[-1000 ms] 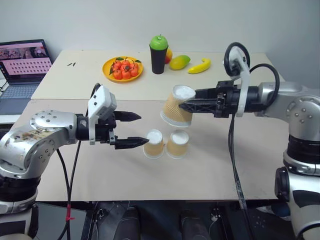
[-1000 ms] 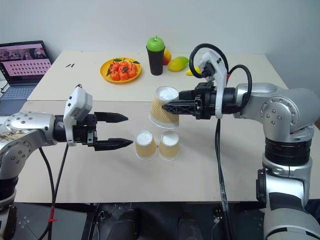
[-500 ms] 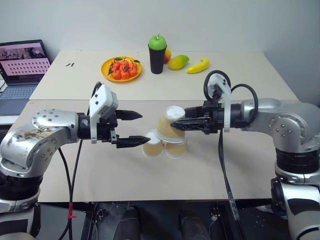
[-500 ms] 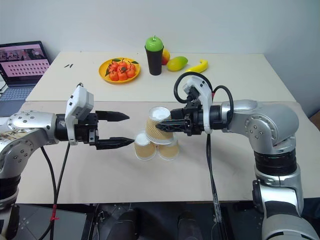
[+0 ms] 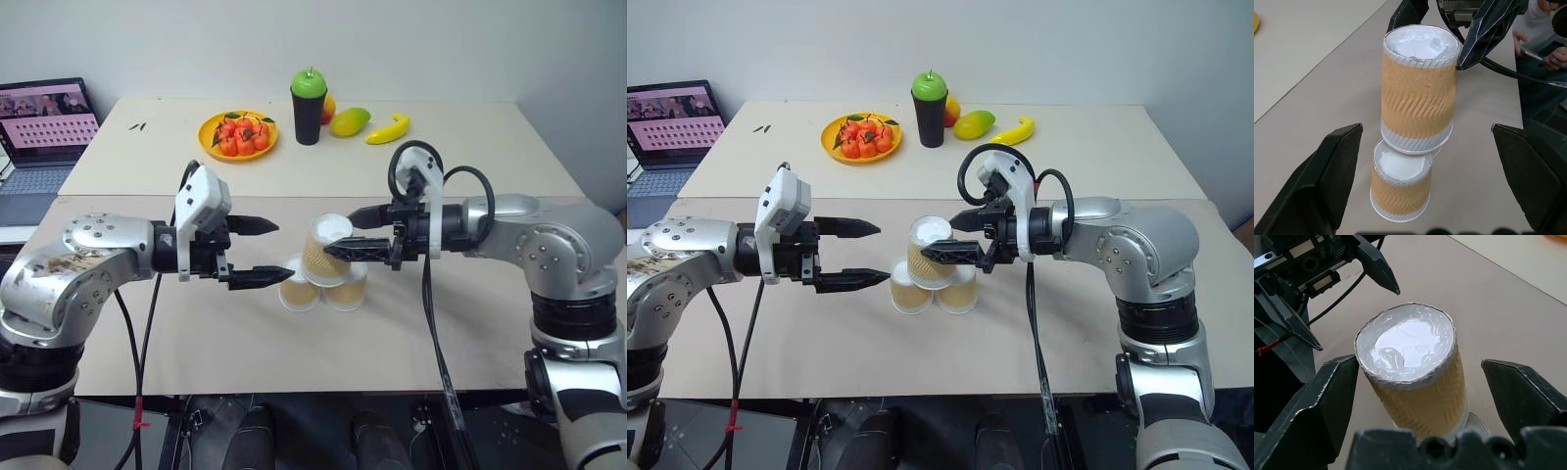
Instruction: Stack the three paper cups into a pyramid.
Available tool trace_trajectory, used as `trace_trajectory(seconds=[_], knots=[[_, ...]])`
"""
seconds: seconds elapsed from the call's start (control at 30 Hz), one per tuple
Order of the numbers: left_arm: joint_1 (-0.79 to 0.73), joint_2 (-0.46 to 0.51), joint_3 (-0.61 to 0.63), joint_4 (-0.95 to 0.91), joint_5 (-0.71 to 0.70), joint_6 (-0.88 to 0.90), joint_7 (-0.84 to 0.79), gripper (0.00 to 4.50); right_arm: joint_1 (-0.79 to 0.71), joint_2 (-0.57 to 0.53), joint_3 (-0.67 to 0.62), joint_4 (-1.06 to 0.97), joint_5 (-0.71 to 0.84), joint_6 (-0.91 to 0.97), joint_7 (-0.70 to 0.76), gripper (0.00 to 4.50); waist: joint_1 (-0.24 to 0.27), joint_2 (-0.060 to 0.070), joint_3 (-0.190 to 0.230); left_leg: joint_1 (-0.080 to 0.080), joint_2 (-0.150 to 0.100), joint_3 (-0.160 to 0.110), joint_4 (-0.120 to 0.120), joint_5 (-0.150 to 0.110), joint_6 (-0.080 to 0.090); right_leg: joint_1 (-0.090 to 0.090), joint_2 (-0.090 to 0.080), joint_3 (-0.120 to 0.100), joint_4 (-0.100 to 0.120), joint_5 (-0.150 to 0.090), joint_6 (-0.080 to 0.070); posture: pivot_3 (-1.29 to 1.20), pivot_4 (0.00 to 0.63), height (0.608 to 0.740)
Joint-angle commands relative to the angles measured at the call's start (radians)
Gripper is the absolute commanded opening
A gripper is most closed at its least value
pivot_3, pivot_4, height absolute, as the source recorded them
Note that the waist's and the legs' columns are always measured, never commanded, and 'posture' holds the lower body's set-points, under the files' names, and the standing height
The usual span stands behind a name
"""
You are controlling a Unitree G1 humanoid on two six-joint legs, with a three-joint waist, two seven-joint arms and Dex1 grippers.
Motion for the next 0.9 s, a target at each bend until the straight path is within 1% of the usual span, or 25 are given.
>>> trace_trajectory(seconds=[0.03, 0.27, 0.57, 0.9], knots=[[-0.029, 0.003, 0.003, -0.017, 0.006, -0.018, 0.001, 4.5, -0.016, 0.0, -0.014, -0.021, 0.004, -0.029, 0.002, 4.46, 0.0, 0.0, 0.0, 0.0, 0.0, 0.0, 0.0, 0.0, 0.0, 0.0, 0.0, 0.0, 0.0, 0.0, 0.0, 0.0, 0.15, 0.735], [-0.04, -0.006, -0.005, -0.007, 0.014, -0.022, 0.002, 4.5, -0.02, -0.008, -0.022, -0.027, 0.008, -0.026, 0.002, 4.46, 0.0, 0.0, 0.0, 0.0, 0.0, 0.0, 0.0, 0.0, 0.0, 0.0, 0.0, 0.0, 0.0, 0.0, 0.0, 0.0, 0.15, 0.735], [-0.044, -0.013, -0.014, -0.005, 0.02, -0.024, -0.009, 4.5, 0.014, -0.072, -0.012, -0.113, 0.04, -0.03, 0.074, 4.46, 0.0, 0.0, 0.0, 0.0, 0.0, 0.0, 0.0, 0.0, 0.0, 0.0, 0.0, 0.0, 0.0, 0.0, 0.0, 0.0, 0.15, 0.735], [-0.053, -0.014, -0.019, 0.008, 0.026, -0.031, -0.011, 4.5, 0.024, -0.113, -0.014, -0.095, 0.009, -0.054, 0.084, 4.46, 0.001, 0.0, 0.0, 0.0, 0.0, 0.0, 0.0, 0.0, 0.0, 0.0, 0.0, 0.0, 0.0, 0.0, 0.0, 0.0, 0.15, 0.735]])
